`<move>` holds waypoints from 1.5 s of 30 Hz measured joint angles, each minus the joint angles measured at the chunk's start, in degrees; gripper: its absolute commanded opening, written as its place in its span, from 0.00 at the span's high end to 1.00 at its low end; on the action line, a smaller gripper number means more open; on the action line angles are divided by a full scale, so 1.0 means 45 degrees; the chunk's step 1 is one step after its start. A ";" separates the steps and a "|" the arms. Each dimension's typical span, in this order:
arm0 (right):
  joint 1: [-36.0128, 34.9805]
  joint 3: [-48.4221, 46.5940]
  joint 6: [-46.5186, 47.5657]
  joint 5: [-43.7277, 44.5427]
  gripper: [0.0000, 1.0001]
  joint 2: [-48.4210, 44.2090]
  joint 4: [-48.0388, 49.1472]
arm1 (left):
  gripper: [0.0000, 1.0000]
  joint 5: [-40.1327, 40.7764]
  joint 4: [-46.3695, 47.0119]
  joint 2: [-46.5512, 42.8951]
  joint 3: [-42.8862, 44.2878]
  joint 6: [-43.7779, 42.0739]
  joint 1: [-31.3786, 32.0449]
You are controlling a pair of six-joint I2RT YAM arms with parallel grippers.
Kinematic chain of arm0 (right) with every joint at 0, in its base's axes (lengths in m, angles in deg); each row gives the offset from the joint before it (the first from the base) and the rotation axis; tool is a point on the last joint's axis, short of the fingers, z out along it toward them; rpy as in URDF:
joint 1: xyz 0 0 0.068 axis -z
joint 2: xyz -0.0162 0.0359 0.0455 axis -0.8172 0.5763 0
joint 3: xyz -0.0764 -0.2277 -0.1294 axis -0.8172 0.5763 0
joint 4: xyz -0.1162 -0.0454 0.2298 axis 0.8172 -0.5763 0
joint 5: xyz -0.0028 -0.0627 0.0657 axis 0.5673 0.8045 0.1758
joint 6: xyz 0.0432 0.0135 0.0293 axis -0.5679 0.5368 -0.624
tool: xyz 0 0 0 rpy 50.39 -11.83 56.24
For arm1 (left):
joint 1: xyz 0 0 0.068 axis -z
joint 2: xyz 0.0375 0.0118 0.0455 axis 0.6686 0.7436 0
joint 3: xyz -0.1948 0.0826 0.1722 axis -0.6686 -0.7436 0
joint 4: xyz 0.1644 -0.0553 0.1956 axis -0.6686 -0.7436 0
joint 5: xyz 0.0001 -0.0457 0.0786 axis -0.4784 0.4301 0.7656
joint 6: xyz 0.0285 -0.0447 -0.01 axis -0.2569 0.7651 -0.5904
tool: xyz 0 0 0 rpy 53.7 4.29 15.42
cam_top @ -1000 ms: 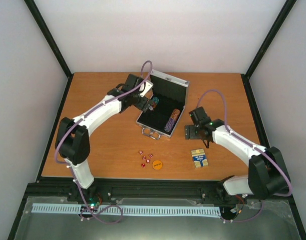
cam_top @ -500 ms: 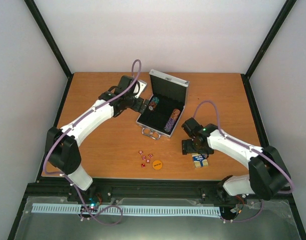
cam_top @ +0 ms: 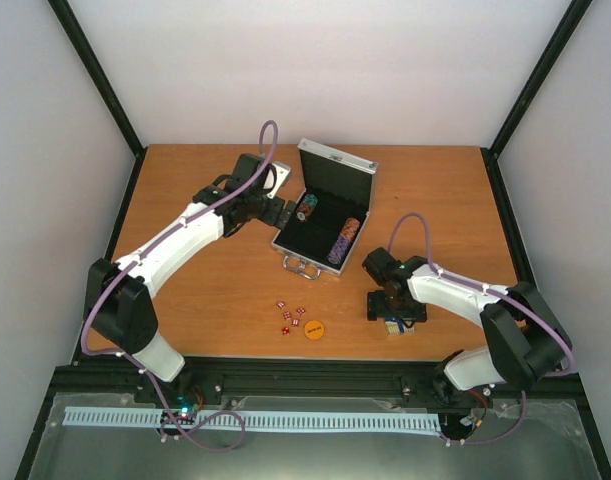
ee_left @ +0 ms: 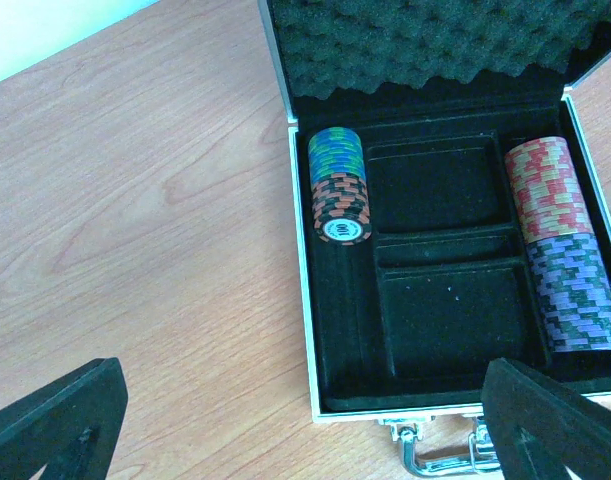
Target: Pack up texas hold em set
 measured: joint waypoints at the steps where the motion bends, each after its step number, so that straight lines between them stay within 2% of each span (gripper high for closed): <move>1: 0.0000 0.0000 0.0029 -0.0019 0.22 0.0019 0.0068 | 0.00 -0.0015 0.0000 0.0000 0.0000 0.0000 0.0000; 5: -0.0015 0.0005 0.0107 -0.0053 0.47 0.0092 0.0481 | 0.00 -0.0024 0.0000 0.0000 0.0000 0.0000 0.0000; 8: -0.0015 0.0005 0.0185 -0.0024 0.77 0.0083 0.0520 | 0.00 -0.0015 -0.0005 0.0000 0.0000 0.0000 0.0000; 10: -0.0015 0.0005 0.0204 -0.0039 0.93 0.0053 0.0510 | 0.00 -0.0010 -0.0010 0.0000 0.0000 0.0005 0.0000; 11: -0.0015 0.0005 0.0228 -0.0058 0.97 0.0019 0.0495 | 0.00 -0.0005 -0.0010 0.0000 0.0000 0.0015 0.0000; 17: -0.0039 -0.1103 0.0797 -0.0199 0.97 -0.0267 -0.0685 | 0.00 0.0384 -0.0136 0.0000 0.0000 0.0291 0.0000; 24: -0.0136 -0.5950 0.2662 0.1039 0.97 0.0126 -0.1491 | 0.00 0.1778 0.0155 -0.0437 -0.0937 0.1778 0.0000; 28: -0.0131 -0.8393 0.4153 0.1384 0.97 0.1545 -0.1205 | 0.00 0.2429 0.0199 -0.0865 -0.1914 0.2856 0.0000; 38: -0.0146 -1.2721 0.7747 0.0733 0.97 0.6470 -0.0918 | 0.00 0.3468 0.0486 -0.2696 -0.3419 0.4765 -0.0015; 45: -0.0146 -1.3950 1.0579 0.0602 0.97 0.7354 -0.0427 | 0.00 0.3536 0.0860 -0.3055 -0.3823 0.5115 -0.0024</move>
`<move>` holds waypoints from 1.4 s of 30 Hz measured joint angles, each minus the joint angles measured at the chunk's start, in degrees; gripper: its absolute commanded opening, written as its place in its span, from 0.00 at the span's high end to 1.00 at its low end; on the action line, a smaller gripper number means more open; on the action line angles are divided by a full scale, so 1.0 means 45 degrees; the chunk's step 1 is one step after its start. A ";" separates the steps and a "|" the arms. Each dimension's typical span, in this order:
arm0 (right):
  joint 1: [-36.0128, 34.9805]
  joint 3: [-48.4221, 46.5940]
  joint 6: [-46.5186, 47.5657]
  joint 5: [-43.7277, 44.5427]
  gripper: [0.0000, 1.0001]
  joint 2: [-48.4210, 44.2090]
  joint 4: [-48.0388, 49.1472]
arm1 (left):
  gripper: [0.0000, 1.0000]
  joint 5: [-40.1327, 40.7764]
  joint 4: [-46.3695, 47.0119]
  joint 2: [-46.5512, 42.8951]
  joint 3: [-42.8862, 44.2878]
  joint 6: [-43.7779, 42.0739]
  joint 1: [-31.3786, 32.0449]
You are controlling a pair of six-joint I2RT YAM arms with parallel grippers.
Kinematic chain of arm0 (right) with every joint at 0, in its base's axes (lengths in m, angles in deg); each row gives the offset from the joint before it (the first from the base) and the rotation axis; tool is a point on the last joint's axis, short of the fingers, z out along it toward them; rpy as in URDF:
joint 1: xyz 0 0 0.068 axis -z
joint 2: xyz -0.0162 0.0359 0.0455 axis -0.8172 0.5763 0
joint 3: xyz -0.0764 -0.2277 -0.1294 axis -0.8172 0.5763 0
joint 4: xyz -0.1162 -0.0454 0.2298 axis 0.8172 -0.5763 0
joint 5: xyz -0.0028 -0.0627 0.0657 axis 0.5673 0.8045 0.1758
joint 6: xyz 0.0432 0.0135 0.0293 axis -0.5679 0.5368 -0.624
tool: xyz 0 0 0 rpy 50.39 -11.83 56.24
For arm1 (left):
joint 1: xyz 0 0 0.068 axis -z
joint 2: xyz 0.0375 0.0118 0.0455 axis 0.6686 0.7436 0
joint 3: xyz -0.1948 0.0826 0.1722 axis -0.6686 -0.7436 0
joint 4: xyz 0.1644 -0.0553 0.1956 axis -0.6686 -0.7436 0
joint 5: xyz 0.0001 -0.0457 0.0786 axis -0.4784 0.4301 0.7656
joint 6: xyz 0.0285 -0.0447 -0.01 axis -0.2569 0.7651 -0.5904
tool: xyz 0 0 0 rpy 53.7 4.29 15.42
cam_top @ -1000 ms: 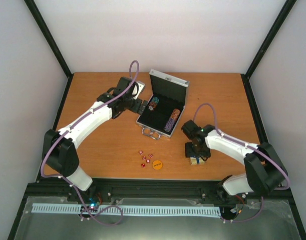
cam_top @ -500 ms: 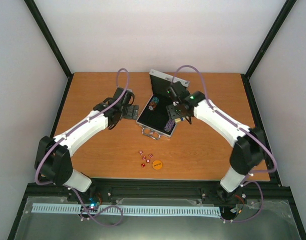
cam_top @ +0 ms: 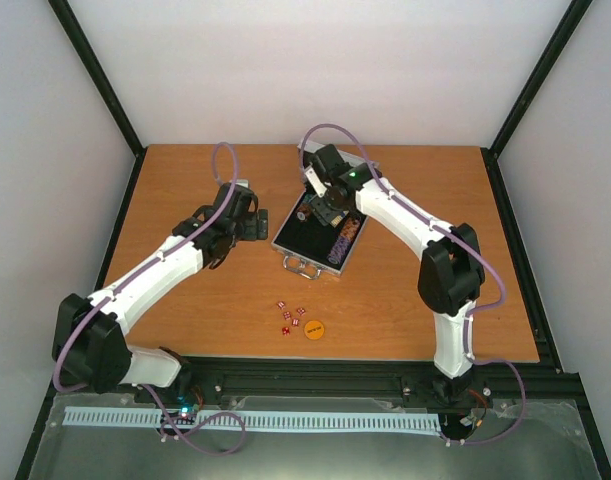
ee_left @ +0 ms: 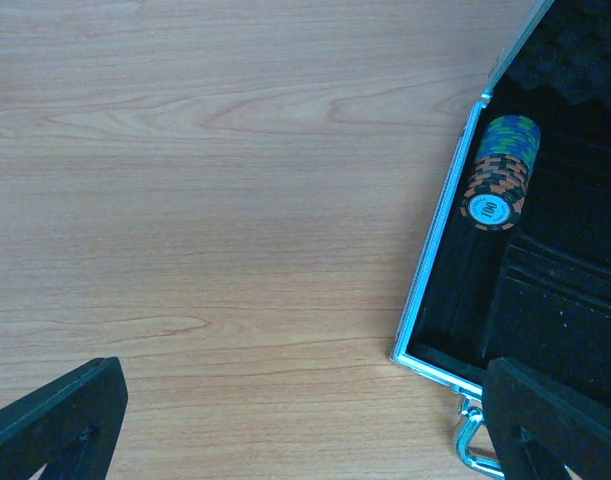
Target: Pack up texas hold em set
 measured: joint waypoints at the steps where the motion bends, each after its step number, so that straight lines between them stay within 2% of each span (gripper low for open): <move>1: 0.0000 0.0000 0.0379 -0.0015 0.97 0.0000 0.0126 | 0.00 -0.0010 0.0034 -0.0019 -0.0073 0.0019 -0.0005; 9: 0.0102 0.0015 0.3259 -0.0554 0.97 0.0704 0.1049 | 0.00 -0.0019 0.0403 -0.0165 -0.0219 0.0019 -0.0019; 16: 0.0641 0.0015 0.4396 -0.1268 0.97 0.1190 0.1520 | 0.00 -0.0015 0.0612 -0.0223 -0.0253 0.0015 -0.0019; 28: 0.1083 -0.0228 0.4988 -0.1991 0.97 0.2764 0.1836 | 0.00 -0.0010 0.0622 -0.0010 -0.0253 0.0015 -0.0019; 42: 0.1224 -0.0529 0.5343 -0.1953 0.96 0.3361 0.2370 | 0.00 0.0034 0.0622 0.0068 -0.0253 0.0010 -0.0019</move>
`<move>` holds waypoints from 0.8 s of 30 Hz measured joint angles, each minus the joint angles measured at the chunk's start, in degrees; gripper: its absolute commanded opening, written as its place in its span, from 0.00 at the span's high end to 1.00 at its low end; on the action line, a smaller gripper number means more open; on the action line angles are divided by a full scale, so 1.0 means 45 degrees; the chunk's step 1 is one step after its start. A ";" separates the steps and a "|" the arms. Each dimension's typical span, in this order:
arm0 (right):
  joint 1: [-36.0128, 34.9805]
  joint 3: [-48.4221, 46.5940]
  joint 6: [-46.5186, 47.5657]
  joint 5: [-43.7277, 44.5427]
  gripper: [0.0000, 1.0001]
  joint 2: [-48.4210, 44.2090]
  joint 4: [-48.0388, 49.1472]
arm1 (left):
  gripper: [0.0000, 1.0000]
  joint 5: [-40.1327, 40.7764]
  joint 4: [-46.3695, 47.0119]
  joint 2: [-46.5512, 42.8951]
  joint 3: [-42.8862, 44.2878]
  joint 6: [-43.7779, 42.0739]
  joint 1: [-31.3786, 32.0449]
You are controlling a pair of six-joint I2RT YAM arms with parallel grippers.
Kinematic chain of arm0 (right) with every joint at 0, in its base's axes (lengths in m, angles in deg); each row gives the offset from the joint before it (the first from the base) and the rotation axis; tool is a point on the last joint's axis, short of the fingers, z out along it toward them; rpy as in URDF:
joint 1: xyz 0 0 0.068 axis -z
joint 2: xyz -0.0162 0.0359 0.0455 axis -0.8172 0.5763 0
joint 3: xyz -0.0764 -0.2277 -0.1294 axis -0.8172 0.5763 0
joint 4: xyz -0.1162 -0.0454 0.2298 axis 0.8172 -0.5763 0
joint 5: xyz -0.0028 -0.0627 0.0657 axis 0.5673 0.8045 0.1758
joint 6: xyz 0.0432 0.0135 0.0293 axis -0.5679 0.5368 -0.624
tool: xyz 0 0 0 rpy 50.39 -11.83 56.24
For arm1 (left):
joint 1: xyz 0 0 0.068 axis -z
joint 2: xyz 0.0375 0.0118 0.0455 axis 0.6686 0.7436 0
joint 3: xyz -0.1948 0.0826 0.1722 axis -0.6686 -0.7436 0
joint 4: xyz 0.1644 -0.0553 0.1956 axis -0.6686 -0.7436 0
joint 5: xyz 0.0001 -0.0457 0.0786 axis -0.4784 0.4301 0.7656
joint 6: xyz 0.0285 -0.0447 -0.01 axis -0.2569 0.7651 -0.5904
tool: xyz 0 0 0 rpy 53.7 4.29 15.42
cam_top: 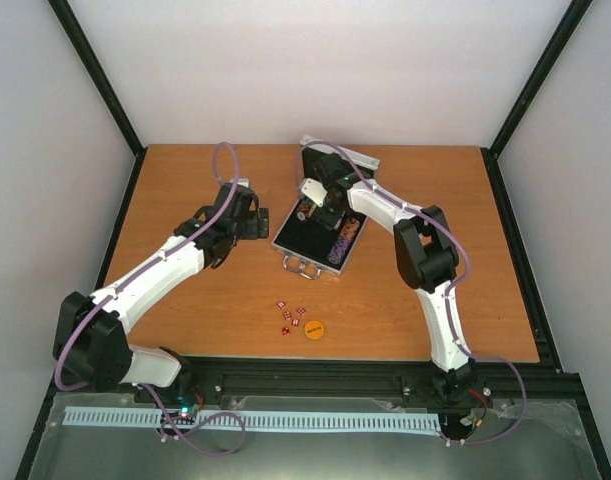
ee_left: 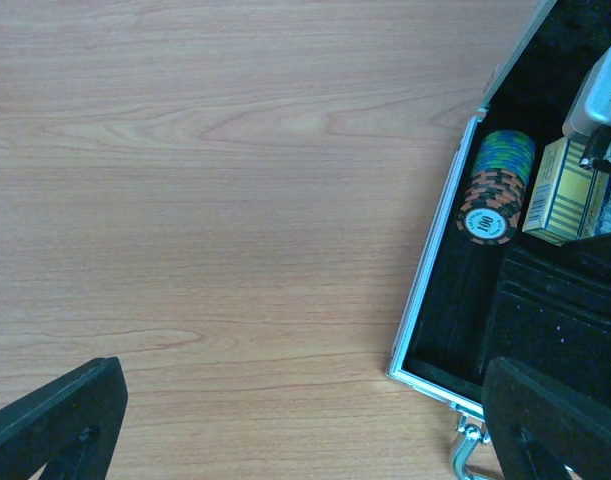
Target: Pack up texas hold em set
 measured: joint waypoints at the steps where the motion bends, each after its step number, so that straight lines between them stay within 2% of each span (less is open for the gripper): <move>1: 0.0010 -0.0049 0.0058 0.0034 0.96 0.0068 0.0063 | 0.00 0.0000 0.0000 0.0010 0.0000 0.0000 0.0000; 16: 0.0005 -0.0253 0.0622 0.1180 0.95 0.0257 0.0146 | 0.00 -0.0005 0.0005 0.0559 0.0000 -0.0005 0.0000; 21: 0.0000 -0.0253 0.0826 0.1671 0.88 0.0257 0.0194 | 0.00 -0.0010 0.0005 0.0631 0.0000 -0.0010 0.0000; 22: 0.0000 -0.0253 0.0865 0.1739 0.84 0.0262 0.0214 | 0.00 -0.0010 0.0005 0.0646 0.0000 -0.0010 0.0000; 24: 0.0000 -0.0253 0.0908 0.1836 0.55 0.0291 0.0267 | 0.00 -0.0010 0.0005 0.0661 0.0000 -0.0010 0.0000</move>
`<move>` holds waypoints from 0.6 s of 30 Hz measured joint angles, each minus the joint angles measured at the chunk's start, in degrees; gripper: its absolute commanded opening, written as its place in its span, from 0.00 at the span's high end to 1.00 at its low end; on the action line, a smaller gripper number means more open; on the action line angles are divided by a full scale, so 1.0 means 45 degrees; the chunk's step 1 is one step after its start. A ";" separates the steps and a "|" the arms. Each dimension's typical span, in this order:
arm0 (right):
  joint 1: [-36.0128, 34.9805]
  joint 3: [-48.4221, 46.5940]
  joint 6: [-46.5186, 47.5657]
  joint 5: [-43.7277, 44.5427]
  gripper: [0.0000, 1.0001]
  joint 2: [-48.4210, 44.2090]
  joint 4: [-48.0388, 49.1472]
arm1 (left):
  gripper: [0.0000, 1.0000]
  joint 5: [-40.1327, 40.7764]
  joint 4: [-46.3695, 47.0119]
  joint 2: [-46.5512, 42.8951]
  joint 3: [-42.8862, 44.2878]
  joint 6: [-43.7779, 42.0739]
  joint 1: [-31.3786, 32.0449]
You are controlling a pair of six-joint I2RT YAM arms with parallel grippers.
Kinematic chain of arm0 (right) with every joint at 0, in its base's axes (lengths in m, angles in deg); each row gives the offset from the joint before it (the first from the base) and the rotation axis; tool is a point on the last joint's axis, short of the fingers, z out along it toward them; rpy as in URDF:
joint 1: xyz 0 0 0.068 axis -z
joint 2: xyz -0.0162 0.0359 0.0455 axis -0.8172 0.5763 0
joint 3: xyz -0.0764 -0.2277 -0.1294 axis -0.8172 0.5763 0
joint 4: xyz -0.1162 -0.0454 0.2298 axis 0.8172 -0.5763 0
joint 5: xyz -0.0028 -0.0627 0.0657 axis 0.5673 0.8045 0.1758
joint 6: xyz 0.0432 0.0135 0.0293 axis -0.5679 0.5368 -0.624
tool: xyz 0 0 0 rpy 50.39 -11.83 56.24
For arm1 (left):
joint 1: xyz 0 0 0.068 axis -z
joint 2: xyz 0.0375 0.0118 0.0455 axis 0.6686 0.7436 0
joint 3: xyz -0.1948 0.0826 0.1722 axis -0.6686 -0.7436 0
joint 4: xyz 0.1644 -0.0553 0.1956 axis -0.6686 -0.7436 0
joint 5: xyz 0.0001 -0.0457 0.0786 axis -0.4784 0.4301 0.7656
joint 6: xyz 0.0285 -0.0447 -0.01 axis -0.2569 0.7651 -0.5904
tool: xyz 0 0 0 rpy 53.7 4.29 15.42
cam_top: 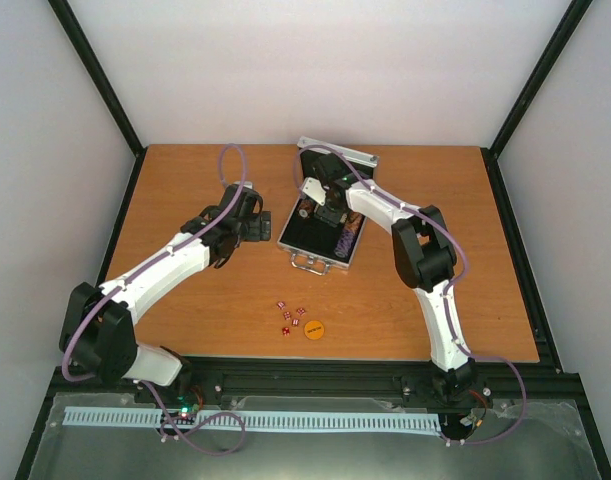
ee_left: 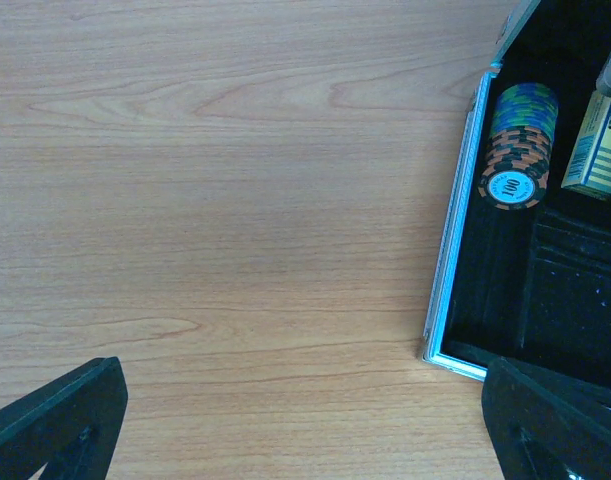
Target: Pack up texas hold em set
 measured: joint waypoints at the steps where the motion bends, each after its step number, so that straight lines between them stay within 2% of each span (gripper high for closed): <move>1: 0.0000 0.0000 0.0000 0.0058 0.46 0.0019 0.0039 | 0.00 0.0000 0.0000 0.0000 0.0000 0.0000 0.0000; 3: -0.0005 0.0039 0.0000 0.0165 0.34 0.0039 0.0155 | 0.00 0.0000 0.0000 0.0000 0.0000 0.0000 0.0000; 6: -0.0005 0.0155 -0.0005 0.0277 0.26 0.0039 0.0355 | 0.00 0.0000 0.0000 0.0010 0.0000 0.0000 0.0000; 8: -0.0005 0.0223 -0.0024 0.0311 0.13 0.0039 0.0457 | 0.00 -0.0005 0.0000 0.0019 0.0000 0.0000 0.0000; 9: -0.0005 0.0287 -0.0039 0.0325 0.10 0.0029 0.0539 | 0.00 -0.0005 0.0000 0.0029 0.0000 0.0000 0.0000; 11: -0.0005 0.0437 -0.0039 0.0384 0.08 -0.0019 0.0704 | 0.00 -0.0010 0.0000 0.0044 0.0000 -0.0005 0.0000; 12: -0.0005 0.0510 -0.0083 0.0389 0.02 -0.0049 0.0724 | 0.00 -0.0005 0.0000 0.0044 0.0000 -0.0005 0.0000; 13: -0.0005 0.0559 -0.0107 0.0398 0.00 -0.0087 0.0724 | 0.00 -0.0005 0.0000 0.0044 0.0000 -0.0010 0.0000; 18: 0.0019 0.0772 -0.0296 0.0423 0.00 -0.0389 0.0787 | 0.00 -0.0005 0.0000 0.0044 0.0000 -0.0039 0.0000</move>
